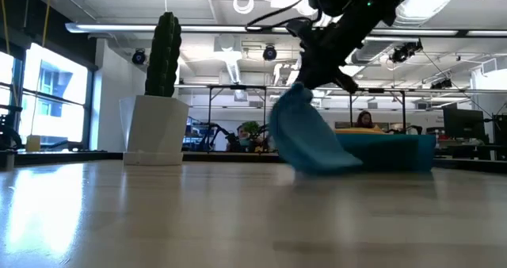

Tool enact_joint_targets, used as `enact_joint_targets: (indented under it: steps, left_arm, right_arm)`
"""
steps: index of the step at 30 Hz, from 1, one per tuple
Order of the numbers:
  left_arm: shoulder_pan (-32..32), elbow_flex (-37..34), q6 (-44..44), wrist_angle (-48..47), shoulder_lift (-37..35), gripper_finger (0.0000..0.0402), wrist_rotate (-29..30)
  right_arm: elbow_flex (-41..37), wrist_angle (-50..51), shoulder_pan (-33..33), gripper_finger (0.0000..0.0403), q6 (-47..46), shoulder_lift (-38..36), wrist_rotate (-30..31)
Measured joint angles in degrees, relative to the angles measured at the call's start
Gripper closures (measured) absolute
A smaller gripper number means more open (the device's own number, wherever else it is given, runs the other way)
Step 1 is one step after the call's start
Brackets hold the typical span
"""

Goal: Fold microfiber towels
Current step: Put the folded blue microfiber cloth into the blue bin

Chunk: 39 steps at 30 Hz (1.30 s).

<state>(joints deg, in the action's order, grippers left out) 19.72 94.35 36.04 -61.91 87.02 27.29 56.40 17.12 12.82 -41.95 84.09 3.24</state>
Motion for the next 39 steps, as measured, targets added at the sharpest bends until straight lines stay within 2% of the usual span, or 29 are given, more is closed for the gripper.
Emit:
enact_joint_targets:
  steps: [7,10,17,25,31,39]
  left_arm:
    - [-5.8,0.0,-10.7,-4.0,-3.0,0.0284,0.4]
    - [-8.5,0.0,-11.2,-4.6,-4.4,0.0284,0.4]
    - [-12.3,0.0,-10.9,-4.3,-6.6,0.0284,0.4]
    - [-13.7,0.0,-12.1,-4.3,-6.6,0.0284,0.4]
    - [-14.2,0.0,-12.2,-4.3,-6.6,0.0284,0.4]
    - [-14.2,0.0,-13.3,-4.3,-6.6,0.0284,0.4]
  right_arm:
    - [0.1,-14.0,8.4,0.0403,3.0,0.0,-7.8]
    - [0.1,-14.5,10.8,0.0403,3.5,-0.1,-8.1]
    - [0.1,-0.5,16.2,0.0403,3.4,-1.7,-8.0]
    - [0.1,9.4,21.1,0.0403,5.0,-8.9,-7.1]
    - [0.1,20.0,23.7,0.0403,6.0,-14.7,-1.2]
    - [0.1,33.1,24.0,0.0403,6.0,-15.3,5.6]
